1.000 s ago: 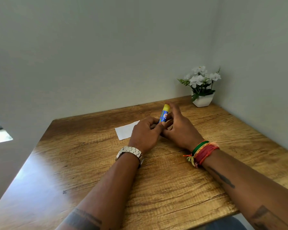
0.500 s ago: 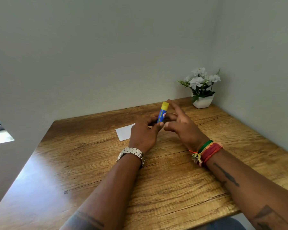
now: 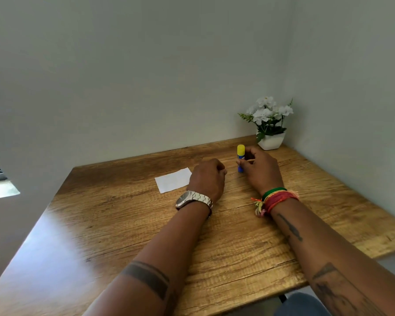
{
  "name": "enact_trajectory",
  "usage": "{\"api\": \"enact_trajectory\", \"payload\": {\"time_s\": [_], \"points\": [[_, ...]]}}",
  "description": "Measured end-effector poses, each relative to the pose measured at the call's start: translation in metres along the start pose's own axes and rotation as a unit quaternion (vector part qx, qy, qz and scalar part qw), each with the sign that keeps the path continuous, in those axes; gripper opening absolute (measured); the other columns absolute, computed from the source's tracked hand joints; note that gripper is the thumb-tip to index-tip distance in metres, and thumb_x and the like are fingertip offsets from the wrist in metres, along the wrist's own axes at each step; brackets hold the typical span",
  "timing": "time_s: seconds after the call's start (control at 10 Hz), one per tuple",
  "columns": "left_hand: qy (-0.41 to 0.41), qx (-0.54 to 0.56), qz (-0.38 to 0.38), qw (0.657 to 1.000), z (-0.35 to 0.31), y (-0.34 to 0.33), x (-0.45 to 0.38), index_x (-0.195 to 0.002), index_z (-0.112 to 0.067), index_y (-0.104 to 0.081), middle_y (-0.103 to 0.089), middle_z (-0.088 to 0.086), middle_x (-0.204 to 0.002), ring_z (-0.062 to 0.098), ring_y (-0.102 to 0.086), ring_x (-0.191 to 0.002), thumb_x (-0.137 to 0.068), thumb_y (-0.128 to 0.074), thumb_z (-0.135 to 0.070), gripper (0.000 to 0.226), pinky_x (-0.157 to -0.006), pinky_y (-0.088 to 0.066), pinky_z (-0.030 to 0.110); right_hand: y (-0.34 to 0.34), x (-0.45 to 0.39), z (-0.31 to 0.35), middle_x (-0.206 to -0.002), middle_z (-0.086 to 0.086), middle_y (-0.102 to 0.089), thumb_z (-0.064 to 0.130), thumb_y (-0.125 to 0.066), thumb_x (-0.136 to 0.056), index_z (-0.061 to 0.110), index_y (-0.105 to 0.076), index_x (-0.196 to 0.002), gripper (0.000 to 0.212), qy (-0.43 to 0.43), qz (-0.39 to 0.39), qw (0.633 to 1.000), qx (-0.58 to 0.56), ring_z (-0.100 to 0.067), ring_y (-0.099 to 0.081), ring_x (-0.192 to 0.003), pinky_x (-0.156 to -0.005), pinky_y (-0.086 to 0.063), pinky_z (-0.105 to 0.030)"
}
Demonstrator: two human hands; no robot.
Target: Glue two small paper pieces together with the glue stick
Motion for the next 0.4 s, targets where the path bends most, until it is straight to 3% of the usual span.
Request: {"api": "enact_trajectory", "payload": {"time_s": [0.3, 0.4], "points": [[0.015, 0.006, -0.001, 1.0, -0.014, -0.007, 0.0, -0.1, -0.023, -0.072, -0.073, 0.0, -0.101, 0.019, -0.066, -0.094, -0.095, -0.064, -0.028, 0.011, -0.073, -0.048, 0.029, 0.0, 0.0, -0.005, -0.122, -0.008, -0.071, 0.025, -0.075, -0.088, 0.016, -0.06, -0.133, 0.048, -0.049, 0.025, 0.997, 0.06, -0.024, -0.066, -0.11, -0.093, -0.049, -0.032], [0.027, 0.001, -0.006, 1.0, -0.009, 0.002, 0.007, -0.1, -0.022, -0.072, -0.073, 0.0, -0.101, 0.019, -0.066, -0.093, -0.096, -0.063, -0.028, 0.012, -0.078, -0.054, 0.032, 0.007, 0.008, 0.001, -0.132, -0.013, -0.055, 0.035, -0.083, -0.08, 0.014, -0.051, -0.133, 0.066, -0.073, -0.036, 0.996, 0.031, -0.028, -0.059, -0.113, -0.092, -0.05, -0.037]]}}
Point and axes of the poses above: each hand's wrist, its own x-axis away from the middle knuckle, its own y-axis out of the back of the hand, z = x × y, the point moved 2 cm from there along -x, towards the middle knuckle
